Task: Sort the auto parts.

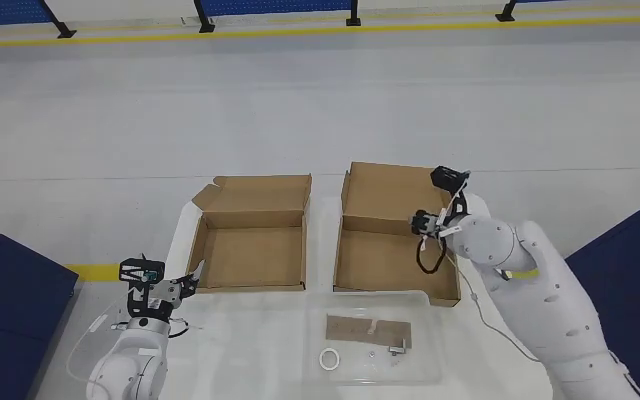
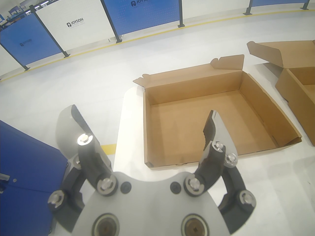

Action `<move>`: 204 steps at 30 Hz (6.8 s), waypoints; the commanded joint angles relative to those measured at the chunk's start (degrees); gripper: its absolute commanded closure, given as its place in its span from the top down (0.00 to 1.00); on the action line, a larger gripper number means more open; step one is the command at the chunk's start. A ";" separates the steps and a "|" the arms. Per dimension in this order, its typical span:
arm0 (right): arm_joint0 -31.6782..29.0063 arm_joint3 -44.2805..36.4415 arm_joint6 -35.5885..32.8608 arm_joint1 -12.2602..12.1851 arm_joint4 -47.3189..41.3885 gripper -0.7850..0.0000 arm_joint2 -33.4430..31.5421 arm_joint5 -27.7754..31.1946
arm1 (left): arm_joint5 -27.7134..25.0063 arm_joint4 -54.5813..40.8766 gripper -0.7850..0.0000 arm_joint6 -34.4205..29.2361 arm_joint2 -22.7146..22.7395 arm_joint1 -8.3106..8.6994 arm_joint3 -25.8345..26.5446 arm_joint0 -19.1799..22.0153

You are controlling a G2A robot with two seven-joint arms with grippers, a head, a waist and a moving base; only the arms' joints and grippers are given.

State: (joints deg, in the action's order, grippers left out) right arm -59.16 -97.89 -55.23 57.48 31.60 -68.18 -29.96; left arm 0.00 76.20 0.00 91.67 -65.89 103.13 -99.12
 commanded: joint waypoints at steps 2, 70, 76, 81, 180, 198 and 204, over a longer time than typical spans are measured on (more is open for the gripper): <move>1.61 3.08 0.38 0.62 0.71 0.00 3.01 -0.45 | 0.00 0.00 1.00 0.00 0.00 0.00 0.00 0.00; 14.55 39.14 4.55 9.30 4.48 0.00 18.84 -7.31 | 0.00 0.00 1.00 0.00 0.00 0.00 0.00 0.00; 14.96 40.26 4.32 9.81 4.65 0.00 18.98 -7.05 | 0.00 0.00 1.00 0.00 0.00 0.00 0.00 0.00; 15.17 40.83 4.16 10.14 4.99 0.05 18.95 -7.06 | 0.00 0.00 1.00 0.00 0.00 0.00 0.00 0.00; -7.32 -18.41 -29.32 -2.07 16.00 1.00 10.52 49.72 | 0.00 0.00 1.00 0.00 0.00 0.00 0.00 0.00; -2.50 -17.30 -32.16 -4.66 16.49 1.00 22.31 46.86 | 0.00 0.00 1.00 0.00 0.00 0.00 0.00 0.00; 3.27 -13.88 -32.77 -5.22 15.42 1.00 30.78 46.25 | 0.00 0.00 1.00 0.00 0.00 0.00 0.00 0.00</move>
State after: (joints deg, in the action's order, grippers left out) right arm -56.91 -112.44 -88.02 52.30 47.32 -38.81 16.26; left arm 0.00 76.20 0.00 91.67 -65.89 103.13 -99.12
